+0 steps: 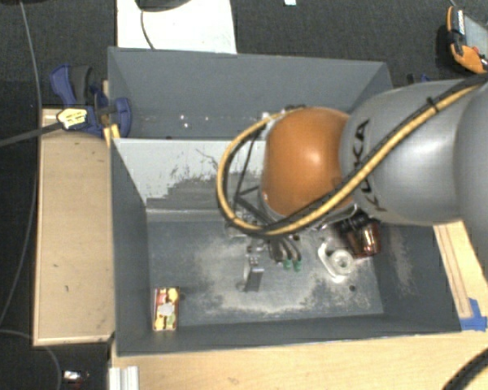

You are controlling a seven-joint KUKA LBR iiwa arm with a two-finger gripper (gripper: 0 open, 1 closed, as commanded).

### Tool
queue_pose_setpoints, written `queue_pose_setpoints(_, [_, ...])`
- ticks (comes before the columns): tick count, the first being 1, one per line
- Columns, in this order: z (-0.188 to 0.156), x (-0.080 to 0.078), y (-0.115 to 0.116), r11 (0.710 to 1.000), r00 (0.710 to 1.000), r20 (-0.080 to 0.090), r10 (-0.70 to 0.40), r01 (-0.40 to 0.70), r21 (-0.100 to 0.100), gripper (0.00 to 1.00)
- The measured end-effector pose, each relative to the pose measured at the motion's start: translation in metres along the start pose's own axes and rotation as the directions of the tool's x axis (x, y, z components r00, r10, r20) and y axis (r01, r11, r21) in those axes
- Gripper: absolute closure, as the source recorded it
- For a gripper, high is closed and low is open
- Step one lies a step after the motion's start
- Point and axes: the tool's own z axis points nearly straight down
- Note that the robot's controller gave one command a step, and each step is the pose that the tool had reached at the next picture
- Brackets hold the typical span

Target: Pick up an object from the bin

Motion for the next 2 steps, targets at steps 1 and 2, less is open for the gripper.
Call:
queue_pose_setpoints(1, [-0.004, -0.002, -0.001, 1.000, 1.000, 0.008, 0.007, -0.007, -0.001, 0.00])
queue_pose_setpoints(2, [0.090, -0.063, 0.111, 0.999, 0.999, 0.007, -0.038, 0.038, -0.005, 0.00])
